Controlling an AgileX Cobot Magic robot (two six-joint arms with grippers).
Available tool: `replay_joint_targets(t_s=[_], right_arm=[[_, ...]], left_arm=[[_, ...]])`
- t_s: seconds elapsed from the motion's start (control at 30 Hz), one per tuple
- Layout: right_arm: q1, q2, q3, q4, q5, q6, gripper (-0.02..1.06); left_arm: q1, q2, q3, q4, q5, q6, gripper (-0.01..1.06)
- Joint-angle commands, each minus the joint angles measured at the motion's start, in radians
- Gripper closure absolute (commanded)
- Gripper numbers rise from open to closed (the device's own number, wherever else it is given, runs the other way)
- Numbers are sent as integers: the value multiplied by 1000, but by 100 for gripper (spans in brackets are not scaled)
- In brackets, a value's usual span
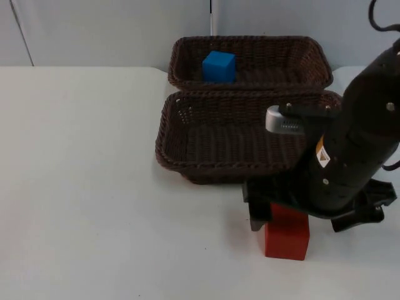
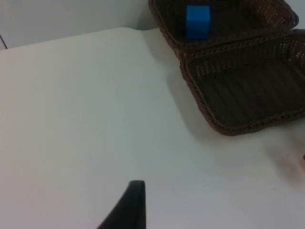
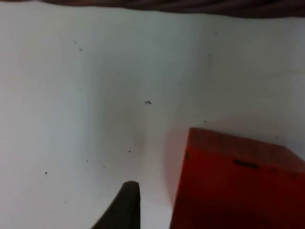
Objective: Pick up one cube with the left hand and place it into the upper basket. Pick up one cube with the right hand and place it into the lower basket.
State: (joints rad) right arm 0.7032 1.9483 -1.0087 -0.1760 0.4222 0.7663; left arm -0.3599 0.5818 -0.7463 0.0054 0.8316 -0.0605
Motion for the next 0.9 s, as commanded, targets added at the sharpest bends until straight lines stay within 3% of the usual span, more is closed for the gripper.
replay_joint_targets(t_s=[0.0,0.4,0.7,0.8,0.83,0.87], right_arm=[[7,4,-7,-6,-7,3,0],[7,40,-7,-6,-44,3,3],[7,52,-7,-2,-42,3,24],[7,46,-7,-2,-42,3,39],[7,46,-7,-2,-42,3,39],[7,41,-7,-2,-42,3,46]], left_arm=[[0,-5,4,6,-10,-7,4],[0,-5,4,8,-10,-7,4],[0,-5,4,8,-10,-7,4],[0,-5,4,8,-10,-7,4],[0,-5,4,8,-10,-7,4],[0,-5,4,8,-10,-7,4]])
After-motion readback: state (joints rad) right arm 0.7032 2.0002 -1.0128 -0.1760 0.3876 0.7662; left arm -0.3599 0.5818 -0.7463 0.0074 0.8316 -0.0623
